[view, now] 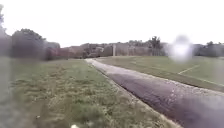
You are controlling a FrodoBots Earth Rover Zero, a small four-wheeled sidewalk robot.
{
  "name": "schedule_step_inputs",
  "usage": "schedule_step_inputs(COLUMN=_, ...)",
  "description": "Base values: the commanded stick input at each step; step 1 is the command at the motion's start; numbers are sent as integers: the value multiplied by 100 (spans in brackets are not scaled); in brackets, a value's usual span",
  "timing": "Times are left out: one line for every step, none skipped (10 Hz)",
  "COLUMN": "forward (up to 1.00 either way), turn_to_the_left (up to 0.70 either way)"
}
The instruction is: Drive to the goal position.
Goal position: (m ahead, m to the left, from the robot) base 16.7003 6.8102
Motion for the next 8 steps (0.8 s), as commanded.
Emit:
schedule_step_inputs(forward=70, turn_to_the_left=0)
schedule_step_inputs(forward=70, turn_to_the_left=0)
schedule_step_inputs(forward=70, turn_to_the_left=0)
schedule_step_inputs(forward=70, turn_to_the_left=0)
schedule_step_inputs(forward=70, turn_to_the_left=0)
schedule_step_inputs(forward=70, turn_to_the_left=0)
schedule_step_inputs(forward=70, turn_to_the_left=0)
schedule_step_inputs(forward=70, turn_to_the_left=0)
